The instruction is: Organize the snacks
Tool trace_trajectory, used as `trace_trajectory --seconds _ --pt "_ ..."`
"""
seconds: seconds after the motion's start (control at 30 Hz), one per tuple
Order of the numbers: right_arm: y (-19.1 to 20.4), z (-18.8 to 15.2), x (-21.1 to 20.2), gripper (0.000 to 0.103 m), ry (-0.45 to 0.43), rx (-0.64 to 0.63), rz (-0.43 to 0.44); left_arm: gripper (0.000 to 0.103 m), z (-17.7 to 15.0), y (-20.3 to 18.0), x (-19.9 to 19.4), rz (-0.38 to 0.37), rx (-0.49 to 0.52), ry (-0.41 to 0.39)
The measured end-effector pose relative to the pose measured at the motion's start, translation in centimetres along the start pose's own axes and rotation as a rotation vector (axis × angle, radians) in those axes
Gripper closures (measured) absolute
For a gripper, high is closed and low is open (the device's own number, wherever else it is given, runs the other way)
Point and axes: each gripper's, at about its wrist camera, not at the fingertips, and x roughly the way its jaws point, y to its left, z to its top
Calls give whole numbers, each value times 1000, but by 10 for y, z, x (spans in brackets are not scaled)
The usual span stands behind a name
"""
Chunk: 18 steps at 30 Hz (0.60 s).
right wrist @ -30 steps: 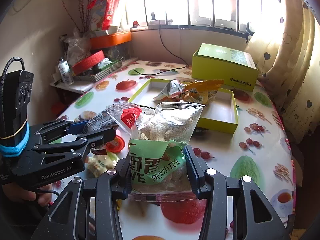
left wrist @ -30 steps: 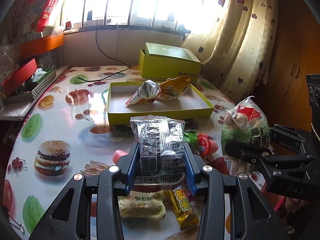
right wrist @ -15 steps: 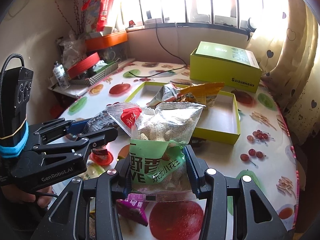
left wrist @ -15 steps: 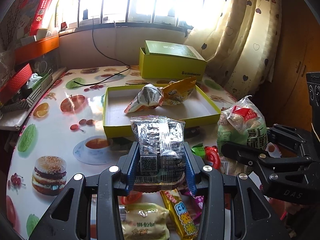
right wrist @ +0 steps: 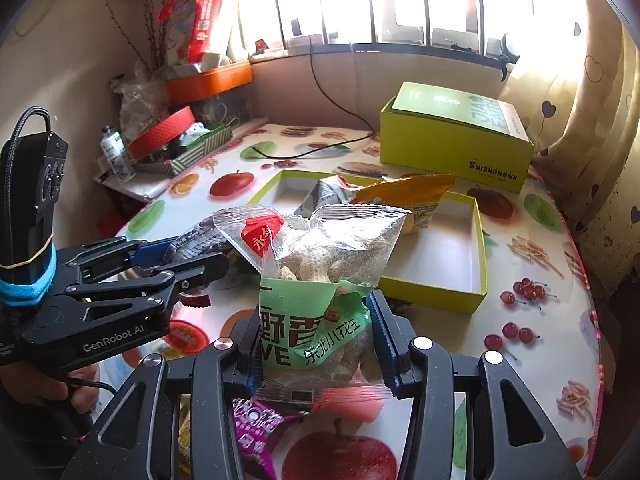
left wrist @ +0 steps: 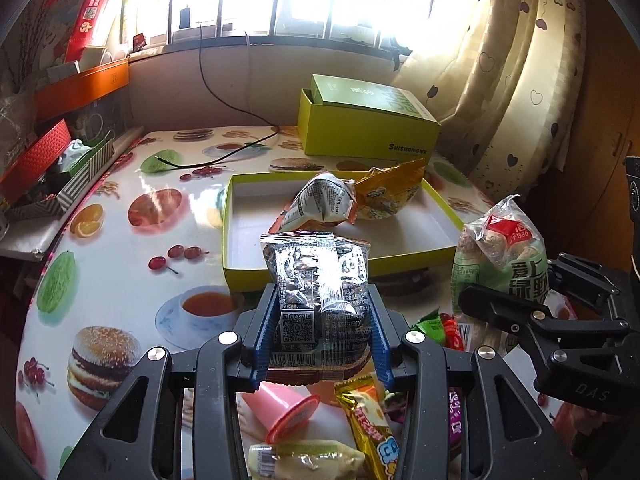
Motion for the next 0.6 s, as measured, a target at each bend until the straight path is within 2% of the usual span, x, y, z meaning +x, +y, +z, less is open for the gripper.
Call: trace_trajectory --seconds 0.33,0.5,0.6 --pt "-27 21 16 58 -10 17 -43 61 23 9 20 -37 -11 20" --pt "-44 35 24 58 -22 28 -72 61 37 10 32 -41 -9 30" --pt "-56 41 30 58 -20 45 -83 61 46 14 38 -19 -6 18"
